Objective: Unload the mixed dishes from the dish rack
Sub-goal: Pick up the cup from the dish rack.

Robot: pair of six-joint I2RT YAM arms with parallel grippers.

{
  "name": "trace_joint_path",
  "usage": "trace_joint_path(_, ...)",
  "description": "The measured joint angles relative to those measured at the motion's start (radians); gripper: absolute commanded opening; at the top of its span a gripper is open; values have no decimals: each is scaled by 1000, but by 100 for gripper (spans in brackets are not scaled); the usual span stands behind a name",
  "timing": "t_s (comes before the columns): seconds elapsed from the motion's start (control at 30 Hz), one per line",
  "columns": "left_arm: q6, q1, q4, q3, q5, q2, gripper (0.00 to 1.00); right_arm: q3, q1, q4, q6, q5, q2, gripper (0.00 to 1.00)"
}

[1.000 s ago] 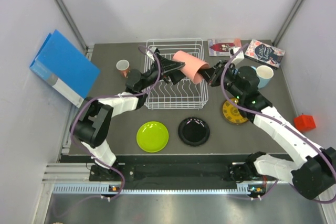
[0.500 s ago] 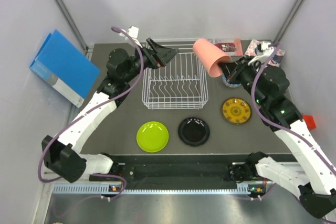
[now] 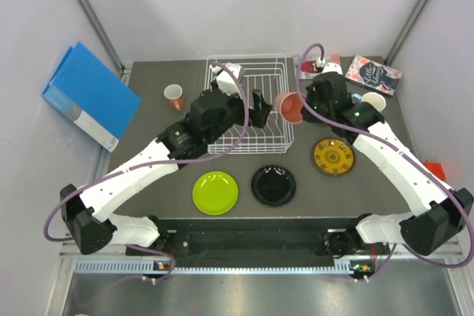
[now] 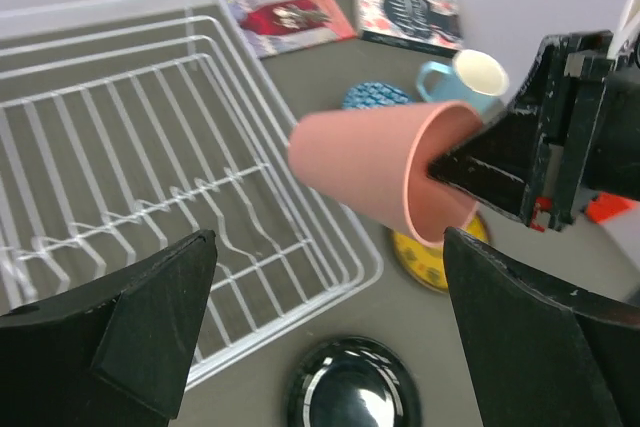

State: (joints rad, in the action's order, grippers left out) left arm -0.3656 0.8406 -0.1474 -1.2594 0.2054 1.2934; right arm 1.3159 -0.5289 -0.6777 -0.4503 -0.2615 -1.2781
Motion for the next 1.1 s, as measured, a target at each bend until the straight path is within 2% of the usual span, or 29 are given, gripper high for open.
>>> trace_joint_path(0.23,92,60,-77,-6,216,-5,96,60,-48,-41,1,-12,-108,0)
trace_joint_path(0.6,112,101,-134,-6,257,40,89,213,-183,-80,-6,-32,-229,0)
trace_joint_path(0.8,126,102,-147,-6,309,56,68,231,-206,-80,-6,-53,-230,0)
trace_joint_path(0.87,130,102,-156,-10,324,69,55,231,-211,-84,-6,-60,-230,0)
trace_joint_path(1.07,135,105,-196,-97,363,151,28,239,-243,-102,-16,-78,-229,0)
trace_joint_path(1.1,136,105,-206,-114,375,164,10,245,-253,-109,-17,-87,-229,0)
